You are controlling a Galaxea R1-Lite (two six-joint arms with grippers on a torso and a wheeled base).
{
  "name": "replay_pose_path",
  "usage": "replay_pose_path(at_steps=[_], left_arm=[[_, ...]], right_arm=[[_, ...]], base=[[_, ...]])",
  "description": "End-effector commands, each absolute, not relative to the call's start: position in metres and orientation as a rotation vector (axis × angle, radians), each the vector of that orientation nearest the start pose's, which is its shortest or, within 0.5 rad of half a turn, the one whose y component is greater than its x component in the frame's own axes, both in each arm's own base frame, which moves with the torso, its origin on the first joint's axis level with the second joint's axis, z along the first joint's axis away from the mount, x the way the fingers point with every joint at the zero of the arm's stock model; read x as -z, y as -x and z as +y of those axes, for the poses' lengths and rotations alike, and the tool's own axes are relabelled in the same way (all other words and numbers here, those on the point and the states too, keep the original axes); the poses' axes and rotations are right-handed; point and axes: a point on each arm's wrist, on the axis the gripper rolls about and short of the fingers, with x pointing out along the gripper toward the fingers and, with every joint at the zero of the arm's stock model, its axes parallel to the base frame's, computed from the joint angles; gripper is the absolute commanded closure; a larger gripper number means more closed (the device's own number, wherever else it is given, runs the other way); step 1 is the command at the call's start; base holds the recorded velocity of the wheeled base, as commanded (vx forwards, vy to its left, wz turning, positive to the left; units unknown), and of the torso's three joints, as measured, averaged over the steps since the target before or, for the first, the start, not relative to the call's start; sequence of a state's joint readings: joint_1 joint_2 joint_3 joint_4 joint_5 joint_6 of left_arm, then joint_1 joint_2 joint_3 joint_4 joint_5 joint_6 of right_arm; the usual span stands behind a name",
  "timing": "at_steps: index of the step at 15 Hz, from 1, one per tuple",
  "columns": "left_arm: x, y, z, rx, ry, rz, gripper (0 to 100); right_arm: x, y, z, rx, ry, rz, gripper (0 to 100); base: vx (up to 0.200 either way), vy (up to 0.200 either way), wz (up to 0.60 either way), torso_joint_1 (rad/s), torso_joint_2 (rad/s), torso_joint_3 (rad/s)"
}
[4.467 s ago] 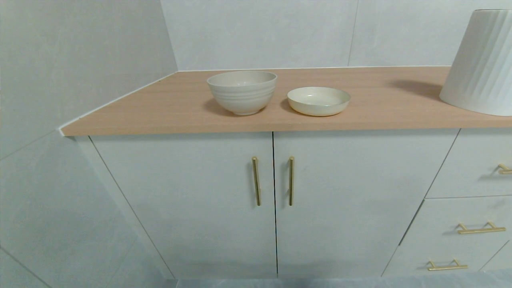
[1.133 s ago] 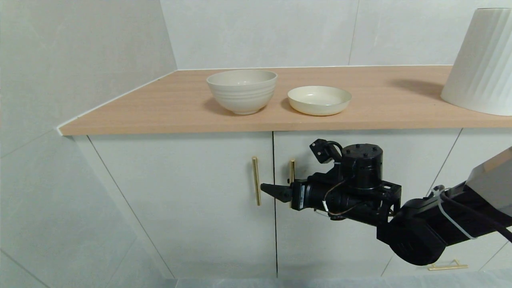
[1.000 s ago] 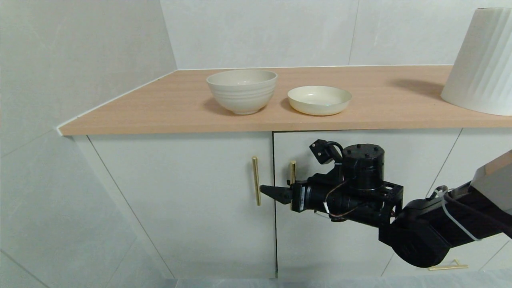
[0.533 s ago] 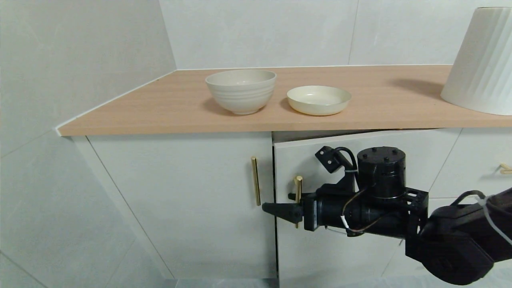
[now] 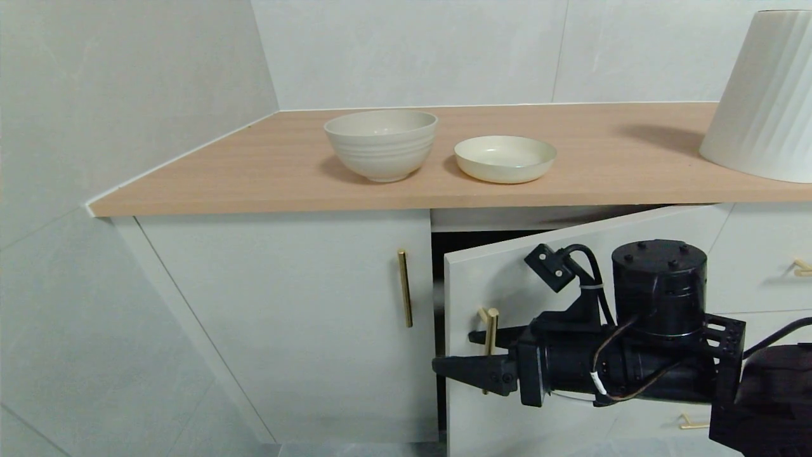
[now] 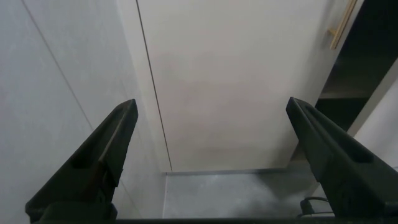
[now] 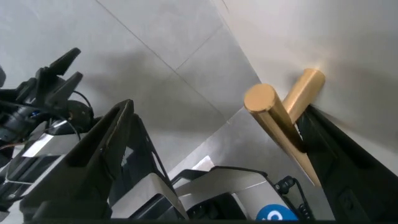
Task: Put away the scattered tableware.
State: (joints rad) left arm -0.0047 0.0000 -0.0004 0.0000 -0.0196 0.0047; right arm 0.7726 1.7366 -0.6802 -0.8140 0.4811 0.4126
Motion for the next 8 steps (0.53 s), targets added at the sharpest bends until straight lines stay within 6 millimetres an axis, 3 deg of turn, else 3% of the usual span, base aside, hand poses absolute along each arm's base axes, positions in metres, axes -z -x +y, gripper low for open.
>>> replay_pose_path(at_steps=[1,4,6,8], left_arm=[[-0.075,0.023,0.0,0.025,-0.006,0.0,0],[-0.078,0.023,0.0,0.025,-0.002,-0.023,0],[-0.098,0.029,-0.002,0.082,0.006,-0.095,0],[-0.13,0.039,-0.005,0.275,0.013,-0.025,0]], right_arm=[[-0.161,-0.203,0.213,-1.179,-0.32,0.495,0],[-0.162,-0.203,0.213,-1.181,-0.325,0.482,0],[-0.162,-0.204,0.213,-1.183,-0.327,0.471,0],[-0.161,-0.205,0.214,-1.185,-0.329,0.458,0]], base=[[0.0,0.0,0.0,0.0,0.0,0.0],[0.0,0.0,0.0,0.0,0.0,0.0],[0.0,0.0,0.0,0.0,0.0,0.0],[0.0,0.0,0.0,0.0,0.0,0.0]])
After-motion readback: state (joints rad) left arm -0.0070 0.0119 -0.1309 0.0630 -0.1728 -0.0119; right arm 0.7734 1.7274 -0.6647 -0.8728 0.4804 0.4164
